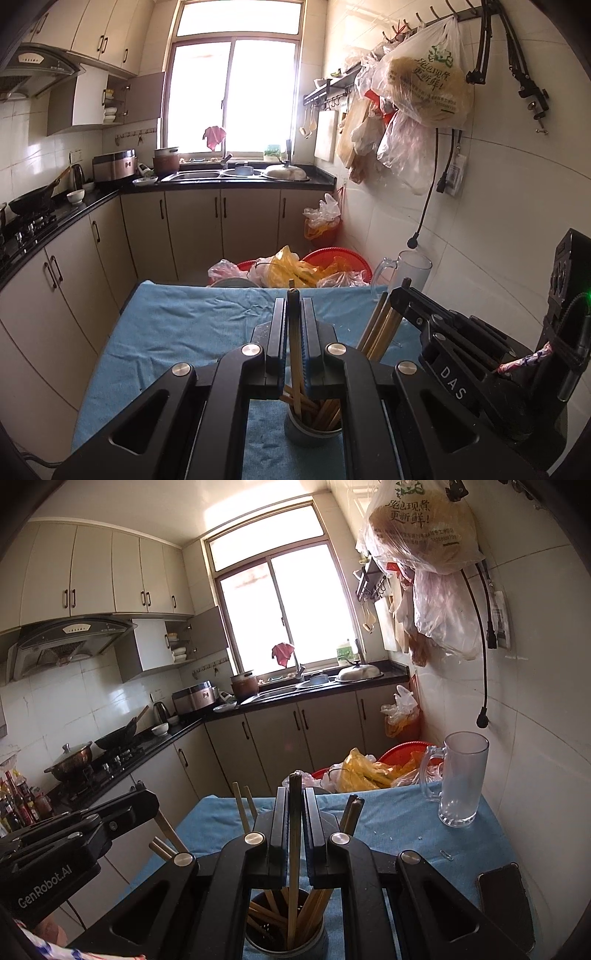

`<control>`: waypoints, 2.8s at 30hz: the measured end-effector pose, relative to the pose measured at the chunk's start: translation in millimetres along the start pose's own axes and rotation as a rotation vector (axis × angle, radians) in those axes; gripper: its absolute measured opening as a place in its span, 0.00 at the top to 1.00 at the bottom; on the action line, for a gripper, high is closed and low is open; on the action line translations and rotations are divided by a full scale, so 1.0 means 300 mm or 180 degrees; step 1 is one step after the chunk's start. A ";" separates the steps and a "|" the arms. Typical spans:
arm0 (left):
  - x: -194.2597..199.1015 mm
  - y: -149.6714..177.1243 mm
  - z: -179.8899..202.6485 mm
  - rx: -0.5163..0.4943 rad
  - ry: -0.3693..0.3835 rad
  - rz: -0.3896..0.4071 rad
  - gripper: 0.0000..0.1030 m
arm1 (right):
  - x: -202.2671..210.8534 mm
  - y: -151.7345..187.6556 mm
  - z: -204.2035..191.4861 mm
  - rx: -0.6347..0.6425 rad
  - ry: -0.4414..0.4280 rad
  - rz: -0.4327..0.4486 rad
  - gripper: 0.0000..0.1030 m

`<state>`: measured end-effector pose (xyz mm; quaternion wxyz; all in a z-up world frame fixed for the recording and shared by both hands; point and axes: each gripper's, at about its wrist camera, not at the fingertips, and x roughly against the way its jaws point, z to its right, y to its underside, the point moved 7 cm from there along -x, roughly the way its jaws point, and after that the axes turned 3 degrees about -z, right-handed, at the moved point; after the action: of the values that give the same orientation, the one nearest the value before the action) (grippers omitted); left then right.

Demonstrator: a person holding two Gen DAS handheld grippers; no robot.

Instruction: Organize utensils

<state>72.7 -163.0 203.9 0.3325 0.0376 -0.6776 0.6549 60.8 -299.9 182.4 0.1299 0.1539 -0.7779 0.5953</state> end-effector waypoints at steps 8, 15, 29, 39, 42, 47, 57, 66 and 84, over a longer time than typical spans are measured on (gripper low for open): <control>-0.025 0.033 -0.016 0.0031 -0.0011 -0.0077 0.94 | -0.026 0.035 -0.009 0.0022 -0.0018 -0.0108 0.93; -0.050 0.072 -0.014 -0.0006 -0.0002 -0.0171 0.94 | -0.041 0.056 -0.010 0.0020 -0.0007 -0.0165 0.93; -0.058 0.080 -0.011 -0.0025 -0.0039 -0.0167 0.94 | -0.041 0.059 -0.004 -0.0018 -0.0029 -0.0191 0.92; -0.016 0.078 -0.010 -0.0060 -0.0077 -0.0106 0.85 | -0.017 0.033 -0.005 -0.0008 -0.0022 -0.0134 0.77; 0.027 0.070 -0.018 -0.0043 -0.0084 -0.0023 0.65 | 0.007 0.020 -0.008 0.0011 -0.0001 -0.0094 0.74; 0.087 0.054 -0.013 -0.0072 -0.0116 0.0083 0.57 | 0.068 -0.009 -0.013 0.0017 0.0036 -0.0004 0.68; 0.230 0.063 -0.017 -0.0100 -0.0245 0.0244 0.39 | 0.230 -0.012 -0.008 0.0047 0.0169 0.0150 0.51; 0.348 0.116 -0.035 -0.0010 -0.0292 0.0277 0.30 | 0.341 0.074 0.024 0.0004 0.0293 0.0084 0.47; 0.644 0.263 -0.068 -0.0068 -0.0894 0.0761 0.00 | 0.497 0.246 -0.032 0.0126 0.0473 -0.0020 0.41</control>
<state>-107.3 -59.1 230.8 0.1548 0.0444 -0.7239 0.6709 -105.2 -285.2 177.0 0.1861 0.1143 -0.7536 0.6200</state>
